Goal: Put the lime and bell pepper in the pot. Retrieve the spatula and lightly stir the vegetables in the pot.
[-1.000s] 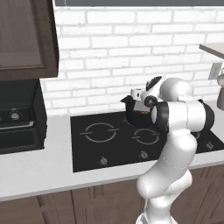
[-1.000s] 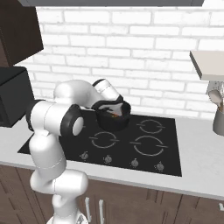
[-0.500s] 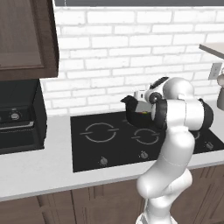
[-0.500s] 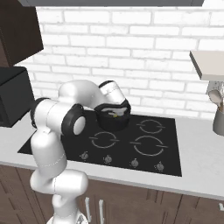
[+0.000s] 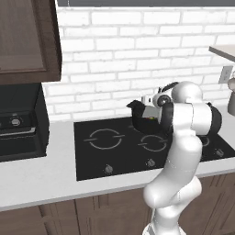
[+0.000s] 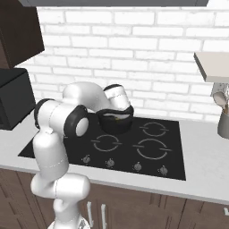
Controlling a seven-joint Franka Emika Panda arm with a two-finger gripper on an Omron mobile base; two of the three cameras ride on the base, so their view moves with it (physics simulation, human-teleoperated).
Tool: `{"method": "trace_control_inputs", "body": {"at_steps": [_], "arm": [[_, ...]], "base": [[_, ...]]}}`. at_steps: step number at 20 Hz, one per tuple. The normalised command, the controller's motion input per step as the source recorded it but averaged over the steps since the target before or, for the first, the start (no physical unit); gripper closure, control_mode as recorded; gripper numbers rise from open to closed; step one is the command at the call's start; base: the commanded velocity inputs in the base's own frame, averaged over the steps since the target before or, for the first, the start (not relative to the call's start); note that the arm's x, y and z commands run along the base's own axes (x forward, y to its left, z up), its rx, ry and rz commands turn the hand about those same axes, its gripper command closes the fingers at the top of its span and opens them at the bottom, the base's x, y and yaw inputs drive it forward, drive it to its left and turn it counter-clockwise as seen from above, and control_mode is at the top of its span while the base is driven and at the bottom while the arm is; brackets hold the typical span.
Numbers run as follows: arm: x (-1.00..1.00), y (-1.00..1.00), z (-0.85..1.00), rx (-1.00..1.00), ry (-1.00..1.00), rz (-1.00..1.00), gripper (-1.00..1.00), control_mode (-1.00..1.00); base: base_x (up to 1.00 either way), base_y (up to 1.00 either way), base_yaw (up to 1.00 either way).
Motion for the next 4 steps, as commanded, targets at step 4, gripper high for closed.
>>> {"method": "trace_control_inputs", "body": {"at_steps": [4], "arm": [[0.00, 0.00, 0.01, 0.00, -0.08, 0.00, 1.00, -1.00]], "base": [[0.00, 0.00, 0.00]]}}
